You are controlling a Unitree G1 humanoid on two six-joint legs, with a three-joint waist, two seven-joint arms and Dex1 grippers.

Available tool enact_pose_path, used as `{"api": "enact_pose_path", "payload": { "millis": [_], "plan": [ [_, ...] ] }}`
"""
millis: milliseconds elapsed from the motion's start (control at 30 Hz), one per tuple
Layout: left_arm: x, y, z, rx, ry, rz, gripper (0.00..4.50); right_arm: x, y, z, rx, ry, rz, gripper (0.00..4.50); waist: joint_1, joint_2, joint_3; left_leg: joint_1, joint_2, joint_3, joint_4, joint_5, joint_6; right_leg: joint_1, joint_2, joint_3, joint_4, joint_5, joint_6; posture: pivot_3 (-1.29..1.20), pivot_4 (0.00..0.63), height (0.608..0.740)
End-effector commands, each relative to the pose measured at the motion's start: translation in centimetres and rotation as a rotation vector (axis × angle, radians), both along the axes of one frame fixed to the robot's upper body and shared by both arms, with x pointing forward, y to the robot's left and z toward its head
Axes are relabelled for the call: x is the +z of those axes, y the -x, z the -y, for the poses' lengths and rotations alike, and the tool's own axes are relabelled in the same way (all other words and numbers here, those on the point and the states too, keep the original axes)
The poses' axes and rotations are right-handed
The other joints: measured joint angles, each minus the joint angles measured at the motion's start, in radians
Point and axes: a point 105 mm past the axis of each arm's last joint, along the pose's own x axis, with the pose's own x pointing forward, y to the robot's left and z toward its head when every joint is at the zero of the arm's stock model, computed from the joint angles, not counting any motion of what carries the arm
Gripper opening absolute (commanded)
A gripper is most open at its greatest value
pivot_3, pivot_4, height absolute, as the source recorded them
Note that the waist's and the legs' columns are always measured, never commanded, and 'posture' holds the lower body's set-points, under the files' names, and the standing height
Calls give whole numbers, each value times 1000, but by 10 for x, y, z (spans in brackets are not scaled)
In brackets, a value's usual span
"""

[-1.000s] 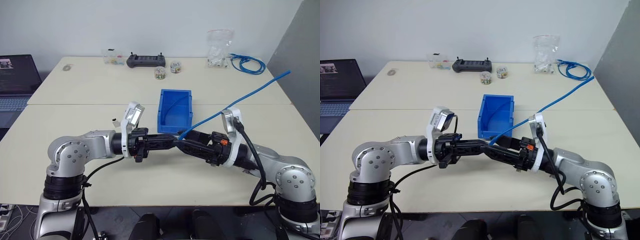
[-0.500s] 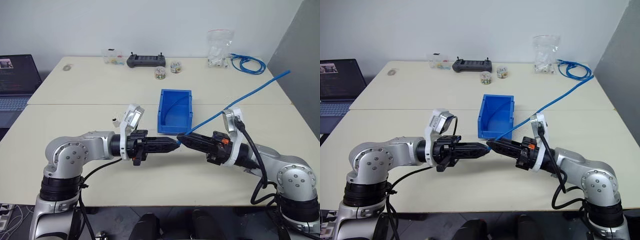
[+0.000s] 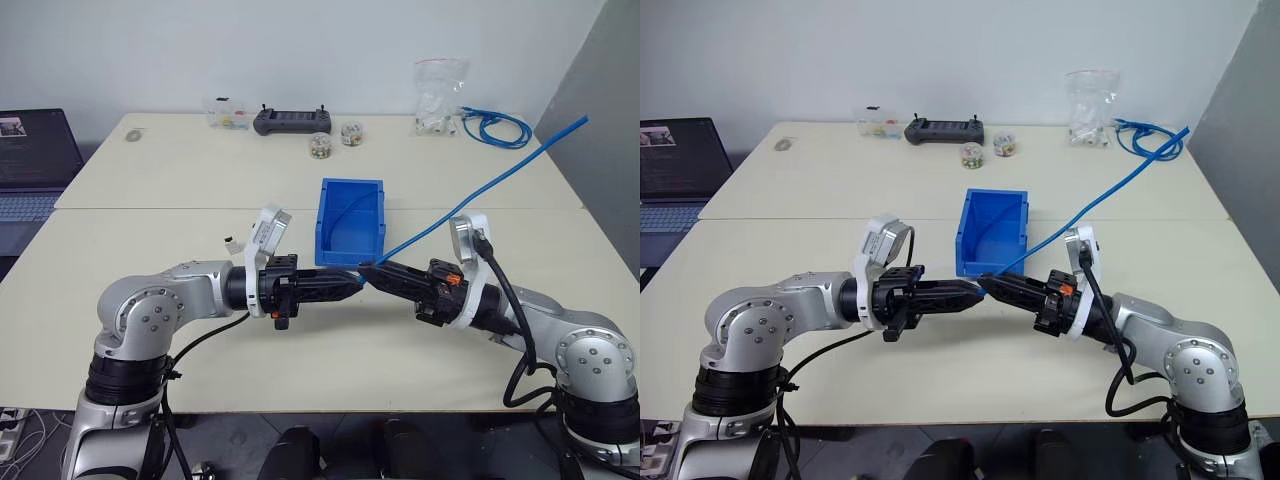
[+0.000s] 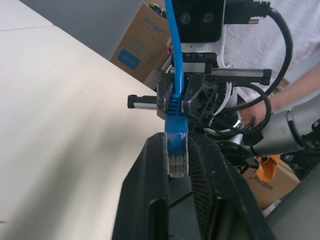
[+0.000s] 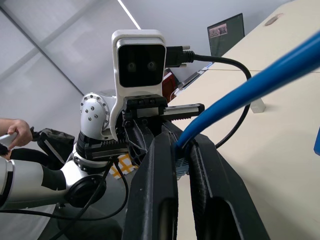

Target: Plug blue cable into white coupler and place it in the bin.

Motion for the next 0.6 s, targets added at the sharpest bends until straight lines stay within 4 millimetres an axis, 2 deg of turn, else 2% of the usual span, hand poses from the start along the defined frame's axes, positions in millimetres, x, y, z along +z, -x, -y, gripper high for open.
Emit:
{"api": "enact_pose_path", "payload": {
  "millis": [33, 267, 500, 600],
  "plan": [
    [3, 2, -2, 3, -17, 65, 1773, 6, 7, -6, 34, -14, 51, 54, 1, 0, 0, 0, 0, 0, 0, 0, 0, -1, 0, 0, 0, 0, 0, 0, 150, 740],
    [-3, 9, -10, 7, -68, 89, 3012, 0, -8, -3, -34, 17, 86, 44, 1, 0, 0, -1, 0, 1, 0, 0, 0, -1, 0, 0, 0, 0, 0, 0, 150, 740],
    [-12, 16, -33, 106, -136, 87, 4423, -6, -27, 8, -119, 41, 113, 37, 0, 0, 1, -1, 0, 1, -1, 0, 0, -3, 0, 1, 0, 0, 0, 0, 150, 740],
    [-28, 6, -44, 267, -192, 105, 4500, -8, -33, 13, -151, 50, 123, 37, 0, 0, 1, -2, 0, 1, -1, 0, 0, -3, 0, 1, 0, 0, 0, 0, 150, 740]
  ]
}}
